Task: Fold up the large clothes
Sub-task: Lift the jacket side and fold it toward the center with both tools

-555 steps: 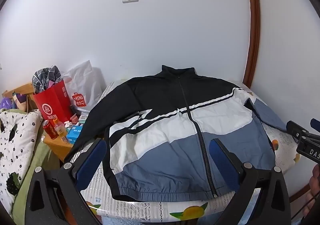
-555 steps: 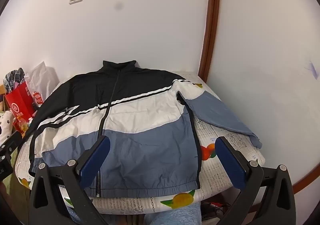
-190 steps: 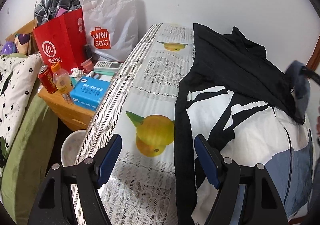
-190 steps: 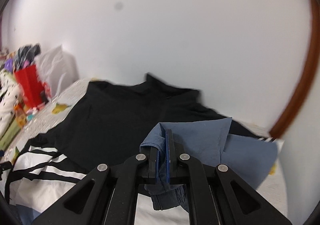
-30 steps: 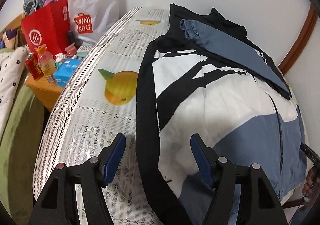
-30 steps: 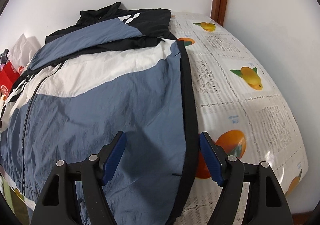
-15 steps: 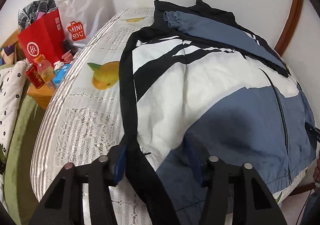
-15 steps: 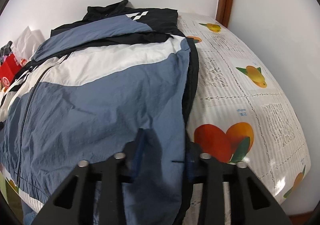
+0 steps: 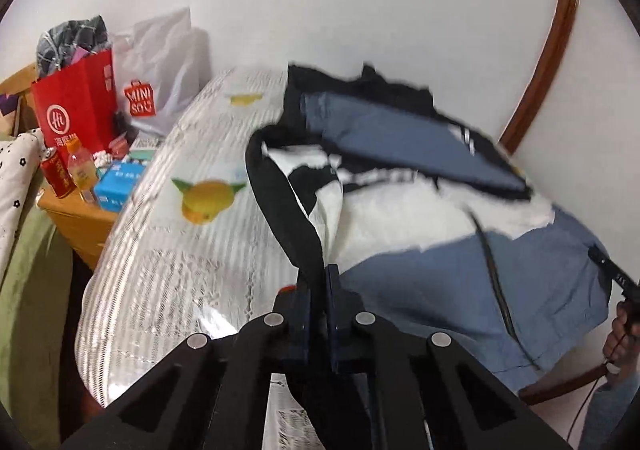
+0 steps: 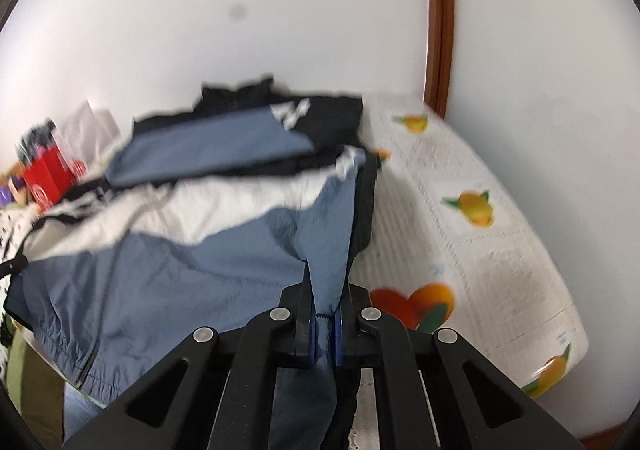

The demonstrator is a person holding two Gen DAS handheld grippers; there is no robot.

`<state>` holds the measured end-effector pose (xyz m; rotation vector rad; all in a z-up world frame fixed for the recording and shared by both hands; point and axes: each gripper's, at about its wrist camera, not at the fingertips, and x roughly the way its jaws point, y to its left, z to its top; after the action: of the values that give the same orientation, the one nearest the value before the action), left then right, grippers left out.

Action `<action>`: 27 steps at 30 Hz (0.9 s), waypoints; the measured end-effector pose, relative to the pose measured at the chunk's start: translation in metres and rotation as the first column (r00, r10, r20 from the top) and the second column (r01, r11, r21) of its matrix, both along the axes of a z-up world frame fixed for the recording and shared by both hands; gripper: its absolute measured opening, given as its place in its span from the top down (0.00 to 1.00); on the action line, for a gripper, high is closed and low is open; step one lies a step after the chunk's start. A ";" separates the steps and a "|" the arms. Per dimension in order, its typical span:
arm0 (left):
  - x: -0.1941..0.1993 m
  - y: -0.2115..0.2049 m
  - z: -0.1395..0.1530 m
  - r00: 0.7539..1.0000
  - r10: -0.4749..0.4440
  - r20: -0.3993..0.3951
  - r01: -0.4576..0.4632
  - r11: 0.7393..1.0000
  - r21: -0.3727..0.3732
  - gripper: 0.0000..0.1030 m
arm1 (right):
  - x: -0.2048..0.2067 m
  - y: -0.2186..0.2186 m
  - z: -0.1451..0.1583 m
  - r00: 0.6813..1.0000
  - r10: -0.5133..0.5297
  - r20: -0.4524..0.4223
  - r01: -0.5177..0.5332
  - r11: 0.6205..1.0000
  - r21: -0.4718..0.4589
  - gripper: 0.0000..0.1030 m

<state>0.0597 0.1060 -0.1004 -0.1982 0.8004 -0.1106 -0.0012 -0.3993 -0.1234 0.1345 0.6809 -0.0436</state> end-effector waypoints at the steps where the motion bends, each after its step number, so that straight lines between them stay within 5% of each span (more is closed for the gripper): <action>1: -0.001 0.002 0.006 1.000 0.003 0.013 -0.003 1.000 -0.012 0.94 | -0.005 -0.003 0.010 0.999 -0.003 0.034 0.003 1.000 0.004 0.94; 11: 0.027 0.010 0.058 0.982 0.056 0.180 -0.055 0.998 -0.010 0.95 | 0.010 -0.011 0.056 0.987 -0.020 0.160 0.016 1.000 0.026 0.94; 14: 0.046 0.009 0.061 0.984 0.035 0.174 -0.027 0.998 -0.051 0.96 | 0.030 -0.016 0.062 0.986 -0.031 0.162 0.021 0.998 0.063 0.94; 27: 0.131 -0.002 0.069 0.973 0.066 0.223 -0.073 0.997 0.026 0.96 | 0.121 -0.024 0.069 0.985 -0.067 0.162 0.054 0.995 0.082 0.94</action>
<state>0.1910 0.1037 -0.0311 -0.1784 0.5710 -0.0517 0.1197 -0.4230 -0.0548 0.2308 0.5136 -0.0636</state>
